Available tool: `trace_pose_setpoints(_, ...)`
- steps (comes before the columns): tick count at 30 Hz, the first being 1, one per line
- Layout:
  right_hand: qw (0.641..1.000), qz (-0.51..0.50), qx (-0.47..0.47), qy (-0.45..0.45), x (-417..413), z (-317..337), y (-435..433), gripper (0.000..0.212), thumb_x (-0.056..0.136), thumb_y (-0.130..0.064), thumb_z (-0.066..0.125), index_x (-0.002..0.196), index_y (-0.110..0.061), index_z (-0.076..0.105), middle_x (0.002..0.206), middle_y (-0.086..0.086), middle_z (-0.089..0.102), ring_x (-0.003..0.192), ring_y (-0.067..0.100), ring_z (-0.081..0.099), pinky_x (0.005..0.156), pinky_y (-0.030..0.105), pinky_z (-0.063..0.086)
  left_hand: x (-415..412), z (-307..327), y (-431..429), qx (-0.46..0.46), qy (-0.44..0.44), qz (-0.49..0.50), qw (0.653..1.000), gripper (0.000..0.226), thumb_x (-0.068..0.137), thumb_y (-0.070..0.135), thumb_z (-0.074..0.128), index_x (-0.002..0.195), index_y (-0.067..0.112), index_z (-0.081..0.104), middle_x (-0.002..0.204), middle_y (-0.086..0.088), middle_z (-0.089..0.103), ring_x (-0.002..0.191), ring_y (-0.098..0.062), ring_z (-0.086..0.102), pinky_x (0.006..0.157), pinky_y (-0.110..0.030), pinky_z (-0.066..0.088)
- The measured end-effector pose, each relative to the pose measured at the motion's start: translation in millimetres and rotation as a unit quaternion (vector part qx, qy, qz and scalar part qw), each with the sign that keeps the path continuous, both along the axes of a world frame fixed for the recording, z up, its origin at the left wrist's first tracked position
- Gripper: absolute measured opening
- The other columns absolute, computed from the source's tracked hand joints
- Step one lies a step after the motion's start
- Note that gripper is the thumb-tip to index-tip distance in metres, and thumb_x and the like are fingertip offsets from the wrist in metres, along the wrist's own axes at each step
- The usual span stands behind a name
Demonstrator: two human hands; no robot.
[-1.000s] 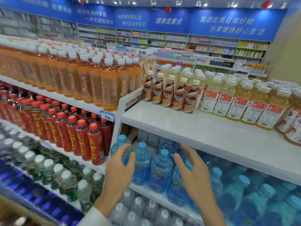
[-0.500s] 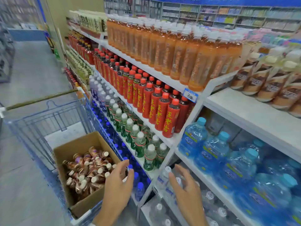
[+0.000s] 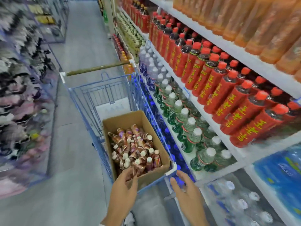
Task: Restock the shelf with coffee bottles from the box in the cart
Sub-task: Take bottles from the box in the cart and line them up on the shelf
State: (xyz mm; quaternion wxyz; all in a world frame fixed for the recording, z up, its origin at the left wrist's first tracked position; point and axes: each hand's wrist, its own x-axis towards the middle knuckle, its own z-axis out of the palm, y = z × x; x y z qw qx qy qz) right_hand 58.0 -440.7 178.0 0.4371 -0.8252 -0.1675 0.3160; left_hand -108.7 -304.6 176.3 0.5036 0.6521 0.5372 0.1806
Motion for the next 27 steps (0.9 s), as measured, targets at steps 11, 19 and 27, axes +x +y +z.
trace_pose_setpoints(11, 0.993, 0.059, -0.075, 0.067, 13.0, -31.0, 72.7, 0.035, 0.093, -0.044, 0.067, 0.127, -0.041, 0.06, 0.132, -0.015, 0.061, 0.123, 0.007, 0.054, 0.106, 0.032, 0.043, 24.1, -53.6, 60.9, -0.061, 0.063, -0.015, 0.996, 0.024, 0.098, 0.019, 0.06, 0.122, 0.024, 0.06, 0.111, 0.013, 0.064, 0.107, -0.01, 0.061, 0.089, -0.024, 0.046)
trace_pose_setpoints(19, 0.984, 0.119, -0.098, 0.092, 66.5, -50.1, 115.1, 0.031, 0.094, -0.044, 0.065, 0.125, -0.043, 0.061, 0.13, -0.025, 0.06, 0.125, 0.0, 0.052, 0.109, 0.029, 0.042, 125.4, -128.0, 166.3, -0.061, 0.108, -0.084, 0.989, 0.042, 0.099, 0.021, 0.059, 0.141, 0.017, 0.054, 0.137, -0.001, 0.063, 0.125, -0.017, 0.058, 0.109, -0.032, 0.044)
trace_pose_setpoints(27, 0.974, 0.088, -0.143, 0.154, 121.2, -80.1, 140.0, 0.025, 0.093, -0.04, 0.068, 0.112, -0.055, 0.061, 0.124, -0.037, 0.057, 0.116, -0.008, 0.052, 0.107, 0.03, 0.043, 215.2, -206.0, 241.9, -0.072, 0.179, -0.169, 0.967, 0.052, 0.098, 0.015, 0.06, 0.147, 0.022, 0.048, 0.146, -0.003, 0.054, 0.134, -0.024, 0.051, 0.114, -0.04, 0.04)
